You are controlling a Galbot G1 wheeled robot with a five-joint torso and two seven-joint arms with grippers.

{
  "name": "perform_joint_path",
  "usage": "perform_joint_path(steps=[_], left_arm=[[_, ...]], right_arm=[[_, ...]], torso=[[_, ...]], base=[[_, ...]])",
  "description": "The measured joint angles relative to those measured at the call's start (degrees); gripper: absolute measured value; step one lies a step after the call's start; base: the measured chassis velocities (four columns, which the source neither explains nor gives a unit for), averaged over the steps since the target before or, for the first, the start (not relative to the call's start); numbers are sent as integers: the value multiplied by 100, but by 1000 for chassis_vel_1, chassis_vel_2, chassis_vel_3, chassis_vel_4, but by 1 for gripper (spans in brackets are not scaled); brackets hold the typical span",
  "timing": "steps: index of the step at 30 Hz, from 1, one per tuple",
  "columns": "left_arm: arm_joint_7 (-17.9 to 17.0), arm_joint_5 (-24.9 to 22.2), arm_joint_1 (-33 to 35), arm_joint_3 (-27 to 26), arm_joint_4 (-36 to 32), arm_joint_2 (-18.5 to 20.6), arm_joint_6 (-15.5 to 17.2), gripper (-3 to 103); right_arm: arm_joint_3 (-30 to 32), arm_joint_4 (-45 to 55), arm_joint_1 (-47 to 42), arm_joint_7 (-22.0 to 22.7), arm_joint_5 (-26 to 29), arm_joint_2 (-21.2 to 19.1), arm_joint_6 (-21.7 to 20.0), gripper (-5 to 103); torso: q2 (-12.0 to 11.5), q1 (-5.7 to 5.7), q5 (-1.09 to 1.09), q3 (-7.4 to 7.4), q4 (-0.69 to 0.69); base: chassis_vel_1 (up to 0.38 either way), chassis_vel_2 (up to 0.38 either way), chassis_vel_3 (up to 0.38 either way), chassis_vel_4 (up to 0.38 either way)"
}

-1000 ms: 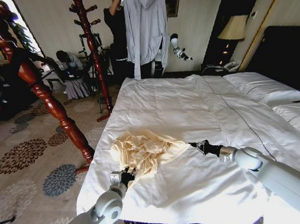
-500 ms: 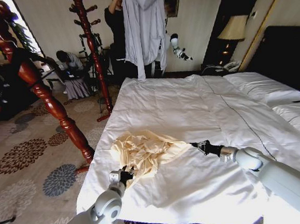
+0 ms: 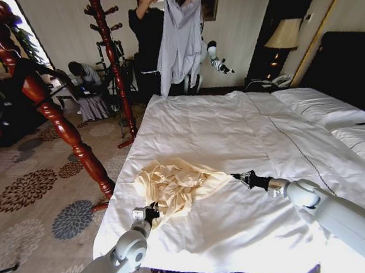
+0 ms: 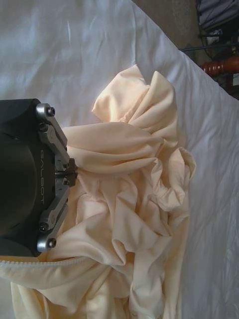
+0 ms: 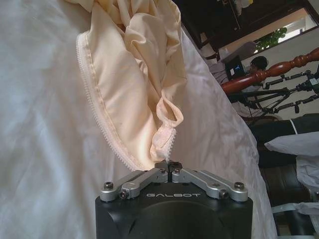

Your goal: Pick up the clothes from the bed and hang them on the clothes hanger.

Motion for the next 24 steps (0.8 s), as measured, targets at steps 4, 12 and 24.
perform_joint_path(steps=[4,12,24], left_arm=[[109,0,28,-64,5,48,-1,0],[272,-39,287,-528,-509,359,-20,0],[616,-191,102,-1549,-1536,1087,-158,0]], right_arm=[[-6,5,-3,8,38,31,0,0],[55,149,-13,93,857,97,-301,0],[431,916,124,957,2919,62,-1318,0]], torso=[[0,0,0,0,0],[0,0,1,0,1],[0,0,-1,0,-1]], base=[[0,0,0,0],[0,0,0,0],[0,0,0,0]])
